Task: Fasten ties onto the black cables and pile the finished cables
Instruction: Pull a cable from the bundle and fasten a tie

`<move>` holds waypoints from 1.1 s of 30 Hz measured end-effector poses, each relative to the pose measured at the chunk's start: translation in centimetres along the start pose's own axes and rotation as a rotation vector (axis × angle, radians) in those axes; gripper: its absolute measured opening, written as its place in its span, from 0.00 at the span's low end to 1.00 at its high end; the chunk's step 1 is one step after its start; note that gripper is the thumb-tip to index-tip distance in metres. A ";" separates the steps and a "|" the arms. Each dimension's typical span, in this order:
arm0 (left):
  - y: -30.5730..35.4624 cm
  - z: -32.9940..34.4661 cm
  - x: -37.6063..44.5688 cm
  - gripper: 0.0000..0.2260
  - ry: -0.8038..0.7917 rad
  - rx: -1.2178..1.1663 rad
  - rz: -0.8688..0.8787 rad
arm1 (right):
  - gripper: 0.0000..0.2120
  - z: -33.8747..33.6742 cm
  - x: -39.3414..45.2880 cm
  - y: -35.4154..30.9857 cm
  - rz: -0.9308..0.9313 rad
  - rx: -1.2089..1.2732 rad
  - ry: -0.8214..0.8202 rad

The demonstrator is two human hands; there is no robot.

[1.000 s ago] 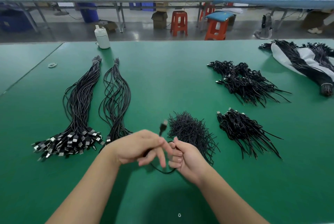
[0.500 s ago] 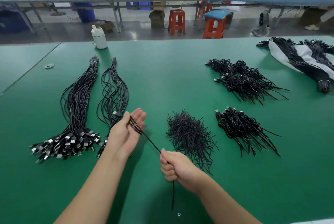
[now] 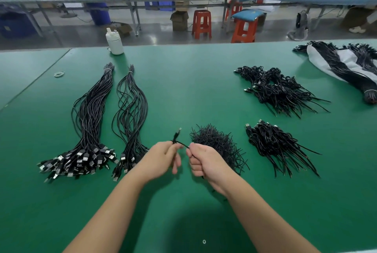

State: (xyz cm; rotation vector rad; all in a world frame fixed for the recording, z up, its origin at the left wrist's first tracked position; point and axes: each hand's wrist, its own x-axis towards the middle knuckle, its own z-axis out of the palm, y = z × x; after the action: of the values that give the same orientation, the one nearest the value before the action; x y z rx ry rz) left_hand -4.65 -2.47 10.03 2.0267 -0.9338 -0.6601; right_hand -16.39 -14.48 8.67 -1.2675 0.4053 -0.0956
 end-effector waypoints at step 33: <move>3.1 2.3 -0.9 0.14 -0.246 -1.016 0.024 | 0.20 0.3 -2.2 0.5 -0.247 -0.134 0.123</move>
State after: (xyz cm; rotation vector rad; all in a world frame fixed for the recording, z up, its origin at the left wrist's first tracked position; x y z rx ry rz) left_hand -8.04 -4.07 11.44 1.0410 -0.5555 -1.1034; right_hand -18.42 -13.38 8.86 -1.4447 0.3637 -0.3628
